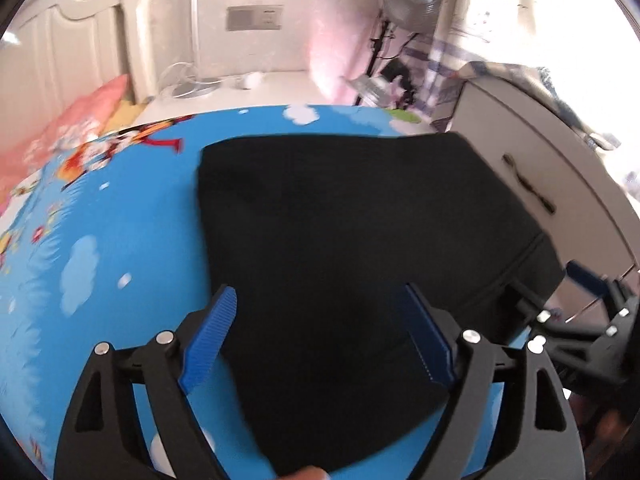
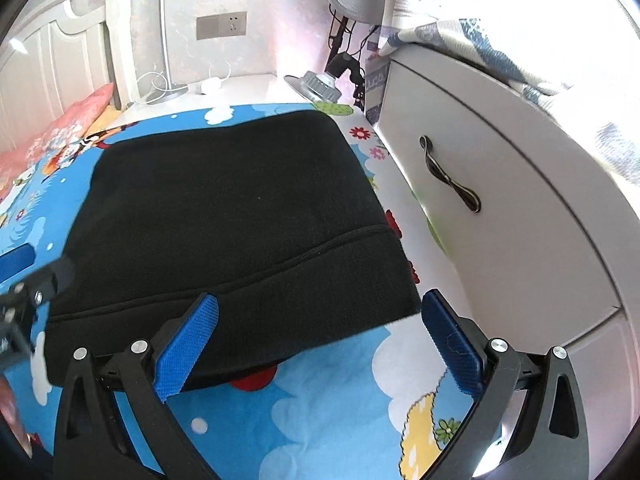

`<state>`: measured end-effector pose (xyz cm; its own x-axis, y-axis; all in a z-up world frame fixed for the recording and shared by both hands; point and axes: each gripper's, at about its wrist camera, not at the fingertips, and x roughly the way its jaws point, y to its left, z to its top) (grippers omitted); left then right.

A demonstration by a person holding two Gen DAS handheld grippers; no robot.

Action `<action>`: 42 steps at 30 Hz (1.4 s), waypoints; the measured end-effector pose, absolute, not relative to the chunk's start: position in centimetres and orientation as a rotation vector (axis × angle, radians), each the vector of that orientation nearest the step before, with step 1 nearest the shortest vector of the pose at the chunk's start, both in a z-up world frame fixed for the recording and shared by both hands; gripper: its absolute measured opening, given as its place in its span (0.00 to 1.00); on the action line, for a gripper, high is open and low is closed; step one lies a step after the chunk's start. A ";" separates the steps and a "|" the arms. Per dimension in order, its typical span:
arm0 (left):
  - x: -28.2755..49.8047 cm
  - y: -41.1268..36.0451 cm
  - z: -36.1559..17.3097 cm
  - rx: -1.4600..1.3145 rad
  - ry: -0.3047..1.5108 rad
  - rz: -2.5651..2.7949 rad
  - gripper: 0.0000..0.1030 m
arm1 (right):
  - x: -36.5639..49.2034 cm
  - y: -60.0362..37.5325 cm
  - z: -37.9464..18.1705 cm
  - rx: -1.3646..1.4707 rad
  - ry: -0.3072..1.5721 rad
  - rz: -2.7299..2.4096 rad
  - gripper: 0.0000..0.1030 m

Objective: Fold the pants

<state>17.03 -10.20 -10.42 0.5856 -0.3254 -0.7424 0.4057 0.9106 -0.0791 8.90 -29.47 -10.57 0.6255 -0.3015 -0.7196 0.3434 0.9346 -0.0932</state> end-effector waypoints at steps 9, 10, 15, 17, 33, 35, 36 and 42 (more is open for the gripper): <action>12.4 -10.0 -6.8 0.061 0.767 -0.530 0.98 | 6.5 -28.8 -7.9 0.091 0.766 -0.358 0.94; 12.3 -9.9 -6.4 0.042 0.763 -0.543 0.98 | 6.4 -28.8 -7.9 0.094 0.761 -0.356 0.94; 12.0 -10.0 -5.4 0.052 0.714 -0.494 0.98 | 6.6 -28.7 -7.7 0.099 0.753 -0.353 0.94; 12.1 -10.0 -5.3 0.055 0.713 -0.483 0.98 | 6.4 -28.5 -7.5 0.084 0.747 -0.360 0.94; 11.9 -10.1 -5.6 0.072 0.721 -0.473 0.98 | 6.4 -28.9 -7.9 0.119 0.765 -0.339 0.94; 11.9 -10.1 -5.6 0.070 0.723 -0.474 0.98 | 6.4 -28.9 -7.9 0.118 0.764 -0.339 0.94; 11.9 -10.2 -5.6 0.070 0.722 -0.473 0.98 | 6.4 -28.9 -7.9 0.118 0.764 -0.339 0.94; 11.7 -10.3 -5.7 0.071 0.724 -0.489 0.98 | 6.3 -28.8 -7.9 0.119 0.765 -0.339 0.94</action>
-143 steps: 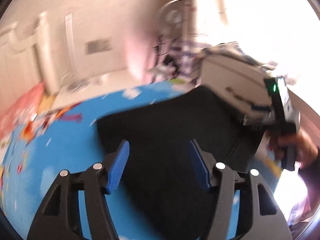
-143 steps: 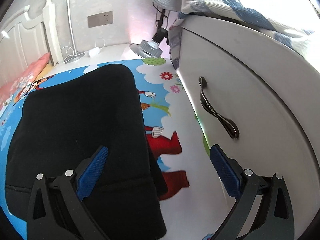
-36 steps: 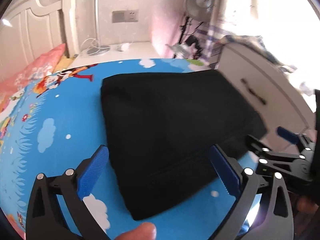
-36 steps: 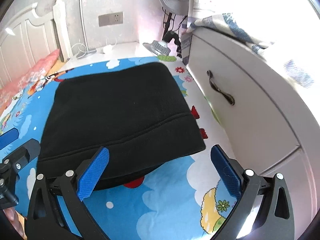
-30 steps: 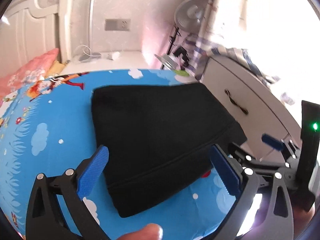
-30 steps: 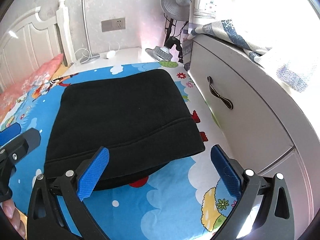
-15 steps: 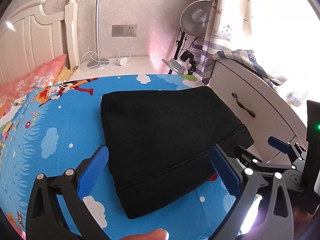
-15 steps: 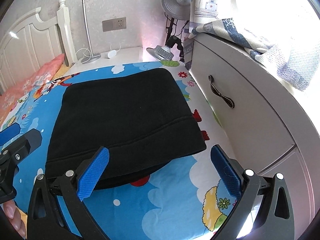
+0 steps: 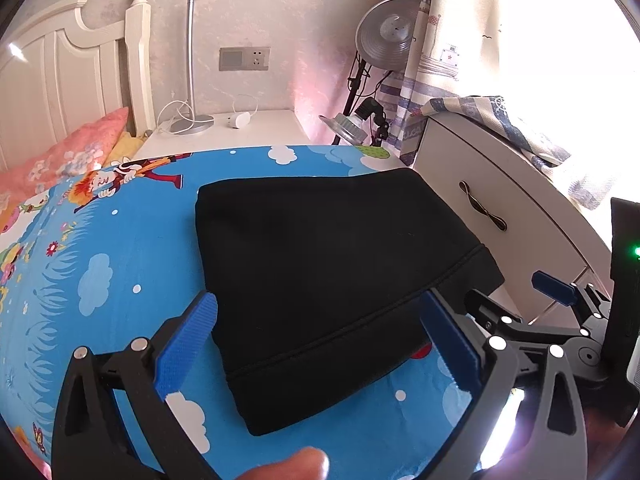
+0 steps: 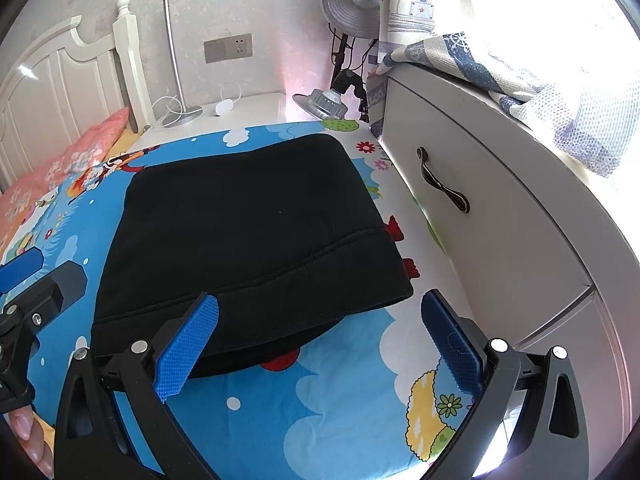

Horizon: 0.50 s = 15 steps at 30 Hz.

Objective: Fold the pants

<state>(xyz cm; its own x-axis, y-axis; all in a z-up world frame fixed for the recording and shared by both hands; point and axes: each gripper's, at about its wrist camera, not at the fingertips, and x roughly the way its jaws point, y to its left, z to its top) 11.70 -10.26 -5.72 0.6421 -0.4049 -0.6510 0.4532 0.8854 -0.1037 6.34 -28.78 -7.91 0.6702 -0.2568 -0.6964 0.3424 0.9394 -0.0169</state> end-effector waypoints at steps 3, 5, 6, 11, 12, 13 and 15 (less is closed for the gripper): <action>11.6 -10.2 -5.8 0.073 0.722 -0.491 0.98 | 6.3 -28.7 -8.0 0.118 0.767 -0.336 0.94; 11.6 -10.2 -5.8 0.072 0.723 -0.490 0.98 | 6.3 -28.7 -8.0 0.117 0.769 -0.335 0.94; 11.6 -10.2 -5.8 0.072 0.723 -0.491 0.98 | 6.3 -28.7 -8.0 0.118 0.768 -0.335 0.94; 11.6 -10.1 -5.7 0.070 0.723 -0.491 0.98 | 6.3 -28.7 -8.1 0.119 0.769 -0.335 0.94; 11.6 -10.2 -5.7 0.070 0.723 -0.491 0.98 | 6.3 -28.7 -8.1 0.120 0.769 -0.334 0.94; 11.6 -10.2 -5.7 0.071 0.723 -0.490 0.98 | 6.3 -28.7 -8.1 0.120 0.770 -0.334 0.94; 11.6 -10.2 -5.7 0.070 0.723 -0.491 0.98 | 6.3 -28.7 -8.1 0.120 0.771 -0.333 0.94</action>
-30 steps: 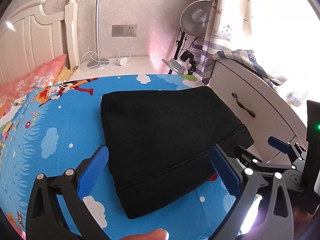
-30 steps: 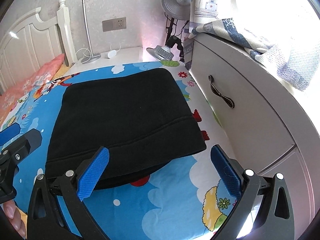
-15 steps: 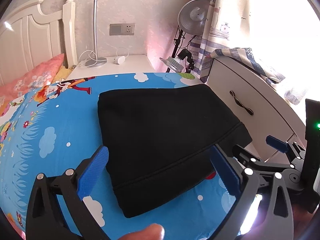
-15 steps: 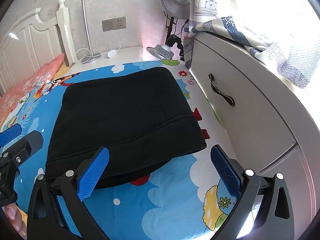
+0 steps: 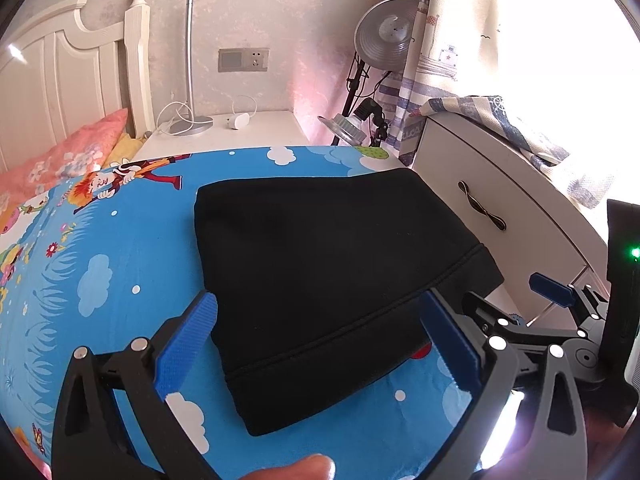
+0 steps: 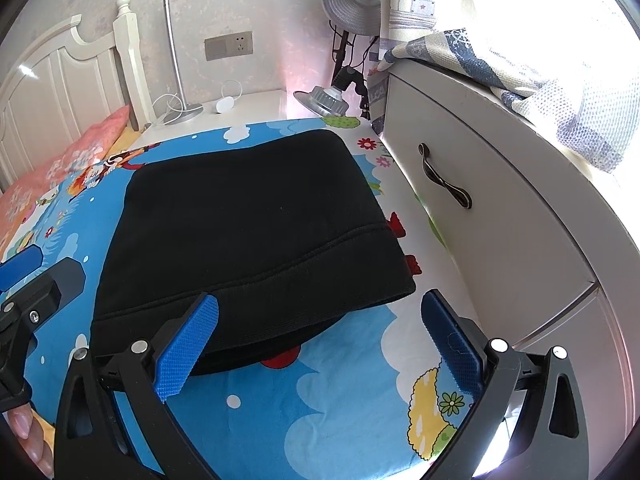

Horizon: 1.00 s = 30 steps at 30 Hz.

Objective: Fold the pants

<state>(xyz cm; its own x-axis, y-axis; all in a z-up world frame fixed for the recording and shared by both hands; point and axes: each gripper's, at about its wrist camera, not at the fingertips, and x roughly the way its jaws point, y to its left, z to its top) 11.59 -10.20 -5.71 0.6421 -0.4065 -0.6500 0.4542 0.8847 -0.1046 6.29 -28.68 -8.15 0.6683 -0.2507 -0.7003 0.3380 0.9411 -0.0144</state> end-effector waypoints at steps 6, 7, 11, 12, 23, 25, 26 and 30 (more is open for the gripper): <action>11.5 -10.3 -5.7 0.073 0.720 -0.492 0.98 | 6.3 -28.7 -8.2 0.121 0.770 -0.333 0.94; 11.5 -10.3 -5.7 0.073 0.720 -0.492 0.98 | 6.3 -28.7 -8.2 0.121 0.770 -0.333 0.94; 11.5 -10.3 -5.7 0.073 0.720 -0.491 0.98 | 6.3 -28.8 -8.2 0.121 0.772 -0.332 0.94; 11.5 -10.3 -5.7 0.074 0.719 -0.491 0.98 | 6.3 -28.8 -8.2 0.121 0.772 -0.331 0.94; 11.6 -10.4 -5.6 0.073 0.717 -0.494 0.98 | 6.3 -28.8 -8.2 0.121 0.772 -0.331 0.94; 11.5 -10.4 -5.6 0.073 0.717 -0.494 0.98 | 6.3 -28.8 -8.2 0.121 0.772 -0.332 0.94; 11.5 -10.4 -5.5 0.075 0.715 -0.494 0.98 | 6.3 -28.8 -8.2 0.121 0.773 -0.331 0.94; 11.5 -10.5 -5.4 0.075 0.714 -0.494 0.98 | 6.3 -28.8 -8.2 0.121 0.771 -0.332 0.94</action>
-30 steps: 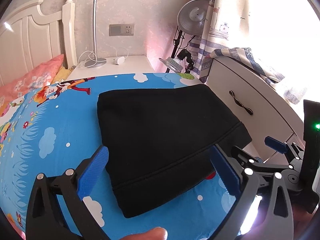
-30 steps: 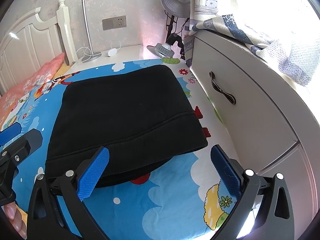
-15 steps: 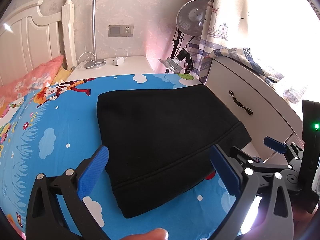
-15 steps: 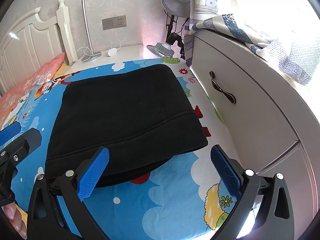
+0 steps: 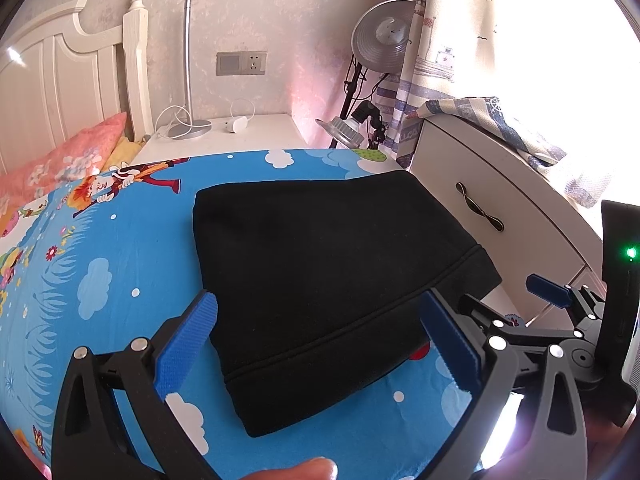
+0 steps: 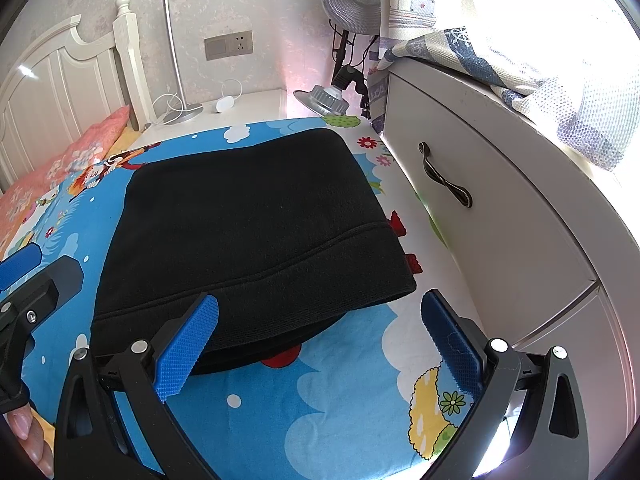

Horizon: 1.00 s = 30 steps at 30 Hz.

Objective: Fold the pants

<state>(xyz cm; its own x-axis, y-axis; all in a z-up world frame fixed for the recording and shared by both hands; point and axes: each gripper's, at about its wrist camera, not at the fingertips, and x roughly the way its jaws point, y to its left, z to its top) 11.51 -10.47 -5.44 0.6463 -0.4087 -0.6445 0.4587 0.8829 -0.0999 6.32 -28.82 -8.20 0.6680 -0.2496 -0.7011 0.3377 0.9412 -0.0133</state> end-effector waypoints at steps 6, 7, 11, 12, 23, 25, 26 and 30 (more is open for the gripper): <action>11.5 -10.5 -5.5 0.075 0.713 -0.494 0.98 | 6.3 -28.8 -8.2 0.124 0.772 -0.332 0.94; 11.5 -10.5 -5.5 0.074 0.714 -0.495 0.98 | 6.3 -28.8 -8.3 0.124 0.772 -0.331 0.94; 11.5 -10.5 -5.4 0.075 0.713 -0.495 0.98 | 6.3 -28.8 -8.3 0.124 0.771 -0.333 0.94; 11.5 -10.5 -5.4 0.075 0.713 -0.494 0.98 | 6.3 -28.8 -8.3 0.124 0.771 -0.333 0.94; 11.6 -10.5 -5.4 0.070 0.720 -0.498 0.98 | 6.3 -28.9 -8.3 0.125 0.771 -0.332 0.94; 11.5 -10.5 -5.3 0.069 0.718 -0.498 0.98 | 6.3 -28.9 -8.3 0.127 0.771 -0.331 0.94; 11.5 -10.5 -5.3 0.068 0.713 -0.503 0.98 | 6.3 -28.9 -8.4 0.127 0.770 -0.331 0.94; 11.5 -11.1 -5.4 0.058 0.712 -0.529 0.98 | 6.2 -28.9 -8.4 0.128 0.773 -0.331 0.94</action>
<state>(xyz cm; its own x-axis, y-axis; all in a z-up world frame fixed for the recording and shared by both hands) 11.48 -11.06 -5.42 0.6316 -0.4424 -0.6367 0.4813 0.8675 -0.1253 6.21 -28.88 -8.40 0.6673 -0.2454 -0.7032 0.3388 0.9408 -0.0067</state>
